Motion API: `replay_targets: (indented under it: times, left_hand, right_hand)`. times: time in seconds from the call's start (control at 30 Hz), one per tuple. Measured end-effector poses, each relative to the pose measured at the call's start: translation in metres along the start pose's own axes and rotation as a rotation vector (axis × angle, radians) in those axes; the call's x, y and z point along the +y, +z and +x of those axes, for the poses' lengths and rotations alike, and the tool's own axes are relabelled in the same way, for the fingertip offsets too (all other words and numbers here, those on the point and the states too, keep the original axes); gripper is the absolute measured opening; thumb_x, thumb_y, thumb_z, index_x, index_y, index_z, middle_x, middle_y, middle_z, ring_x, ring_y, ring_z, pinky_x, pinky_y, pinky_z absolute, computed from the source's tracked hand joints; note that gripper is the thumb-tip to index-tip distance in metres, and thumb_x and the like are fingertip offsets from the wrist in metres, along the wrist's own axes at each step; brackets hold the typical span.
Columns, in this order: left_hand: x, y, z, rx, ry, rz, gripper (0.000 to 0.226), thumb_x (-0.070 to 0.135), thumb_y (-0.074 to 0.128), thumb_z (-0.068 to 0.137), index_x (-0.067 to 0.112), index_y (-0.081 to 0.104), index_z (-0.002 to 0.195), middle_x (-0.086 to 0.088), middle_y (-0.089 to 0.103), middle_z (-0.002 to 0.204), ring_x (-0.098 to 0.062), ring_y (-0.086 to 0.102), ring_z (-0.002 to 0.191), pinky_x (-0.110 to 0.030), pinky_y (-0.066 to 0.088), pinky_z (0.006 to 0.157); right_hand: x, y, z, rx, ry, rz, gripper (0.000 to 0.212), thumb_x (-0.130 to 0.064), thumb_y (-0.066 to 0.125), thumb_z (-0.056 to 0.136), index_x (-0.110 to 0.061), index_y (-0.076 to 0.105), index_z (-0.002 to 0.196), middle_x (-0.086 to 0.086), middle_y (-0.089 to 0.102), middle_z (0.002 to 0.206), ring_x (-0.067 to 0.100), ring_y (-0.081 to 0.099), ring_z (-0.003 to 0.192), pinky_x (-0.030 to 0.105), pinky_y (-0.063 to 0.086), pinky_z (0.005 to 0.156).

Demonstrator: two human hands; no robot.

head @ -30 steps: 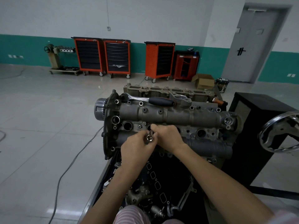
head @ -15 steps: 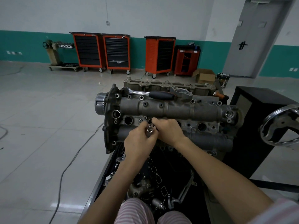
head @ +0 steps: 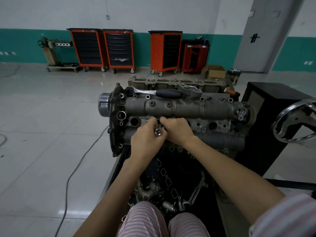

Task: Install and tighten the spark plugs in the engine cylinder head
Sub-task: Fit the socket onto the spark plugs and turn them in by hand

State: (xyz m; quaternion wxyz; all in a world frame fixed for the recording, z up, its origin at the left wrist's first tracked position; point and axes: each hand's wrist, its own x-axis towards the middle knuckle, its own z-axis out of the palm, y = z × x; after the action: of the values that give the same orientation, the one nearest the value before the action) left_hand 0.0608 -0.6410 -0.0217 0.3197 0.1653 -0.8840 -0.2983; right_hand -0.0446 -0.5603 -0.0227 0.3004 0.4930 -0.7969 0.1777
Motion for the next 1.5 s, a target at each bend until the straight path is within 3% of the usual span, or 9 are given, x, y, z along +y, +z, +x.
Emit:
replay_targets:
  times: [0.17, 0.27, 0.37, 0.5, 0.73, 0.83, 1.03, 1.27, 1.5]
  left_hand:
    - [-0.0044, 0.0008, 0.0017, 0.020, -0.014, 0.114, 0.037, 0.053, 0.051, 0.083, 0.020, 0.051, 0.067, 0.006, 0.049, 0.057, -0.016, 0.046, 0.060, -0.028, 0.030, 0.053]
    - [-0.0051, 0.0025, -0.0009, 0.070, 0.034, 0.137, 0.041, 0.051, 0.052, 0.086, 0.016, 0.060, 0.064, 0.007, 0.043, 0.050, -0.018, 0.048, 0.057, -0.027, 0.027, 0.050]
    - [-0.0044, 0.0015, 0.0000, 0.081, 0.033, 0.128, 0.039, 0.043, 0.054, 0.086, 0.018, 0.049, 0.056, 0.007, 0.041, 0.048, -0.021, 0.049, 0.054, -0.028, 0.024, 0.046]
    - [-0.0032, 0.0002, 0.0017, 0.024, 0.045, 0.038, 0.039, 0.035, 0.057, 0.083, 0.026, 0.028, 0.059, 0.007, 0.042, 0.051, -0.008, 0.040, 0.049, -0.026, 0.022, 0.045]
    - [-0.0048, -0.0022, 0.0028, 0.024, 0.032, 0.142, 0.046, 0.059, 0.051, 0.081, 0.022, 0.039, 0.056, 0.007, 0.043, 0.049, -0.011, 0.039, 0.051, -0.024, 0.021, 0.044]
    - [-0.0057, -0.0006, 0.0015, 0.062, 0.070, 0.170, 0.040, 0.047, 0.052, 0.087, 0.019, 0.046, 0.058, 0.007, 0.036, 0.046, -0.015, 0.038, 0.052, -0.023, 0.019, 0.043]
    - [-0.0075, -0.0047, 0.0038, -0.006, 0.124, 0.079, 0.038, 0.036, 0.056, 0.085, 0.026, 0.028, 0.060, 0.009, 0.039, 0.055, -0.009, 0.039, 0.051, -0.025, 0.018, 0.046]
    - [-0.0064, -0.0053, 0.0033, 0.015, 0.056, 0.168, 0.051, 0.059, 0.052, 0.082, 0.025, 0.031, 0.051, 0.009, 0.038, 0.047, -0.012, 0.036, 0.051, -0.024, 0.019, 0.044]
    - [-0.0059, -0.0026, 0.0018, 0.033, 0.095, 0.142, 0.040, 0.035, 0.056, 0.084, 0.025, 0.027, 0.058, 0.009, 0.037, 0.051, -0.007, 0.035, 0.047, -0.024, 0.016, 0.045]
  right_hand:
    - [-0.0011, 0.0010, 0.0002, 0.090, -0.018, -0.085, 0.025, -0.012, 0.082, 0.052, -0.010, 0.058, 0.056, 0.004, 0.056, 0.042, 0.022, 0.053, 0.033, 0.020, 0.038, 0.034]
    - [-0.0006, 0.0004, 0.0002, 0.124, -0.017, -0.074, 0.019, -0.023, 0.058, 0.069, -0.011, 0.059, 0.054, 0.002, 0.056, 0.042, 0.022, 0.054, 0.034, 0.018, 0.036, 0.035]
    - [-0.0010, 0.0001, 0.0000, 0.118, 0.007, -0.019, 0.025, -0.026, 0.045, 0.070, -0.008, 0.058, 0.059, 0.004, 0.057, 0.044, 0.024, 0.055, 0.036, 0.020, 0.036, 0.036]
    - [-0.0004, 0.0006, -0.0004, 0.045, 0.025, 0.001, 0.025, -0.011, 0.077, 0.058, -0.001, 0.057, 0.068, 0.011, 0.059, 0.048, 0.030, 0.056, 0.038, 0.027, 0.039, 0.038]
    - [-0.0003, 0.0010, 0.0000, 0.157, -0.053, -0.053, 0.027, -0.008, 0.084, 0.048, -0.007, 0.057, 0.054, 0.006, 0.056, 0.042, 0.023, 0.053, 0.032, 0.022, 0.041, 0.035]
    - [-0.0007, 0.0018, 0.0006, 0.163, -0.034, -0.012, 0.026, -0.006, 0.084, 0.048, -0.007, 0.058, 0.054, 0.007, 0.056, 0.042, 0.023, 0.054, 0.033, 0.024, 0.042, 0.035]
    - [0.0058, 0.0081, 0.0027, -0.063, 0.078, -0.070, 0.028, -0.024, 0.063, 0.075, -0.002, 0.054, 0.089, 0.013, 0.066, 0.072, 0.036, 0.062, 0.063, 0.031, 0.032, 0.051]
    - [0.0006, 0.0017, -0.0004, 0.109, -0.026, -0.078, 0.028, -0.008, 0.083, 0.049, -0.007, 0.057, 0.058, 0.003, 0.054, 0.042, 0.023, 0.051, 0.032, 0.017, 0.033, 0.035]
    - [0.0023, 0.0034, -0.0001, 0.003, 0.052, -0.035, 0.025, -0.015, 0.075, 0.065, -0.001, 0.058, 0.074, 0.012, 0.062, 0.057, 0.031, 0.059, 0.047, 0.029, 0.039, 0.043]
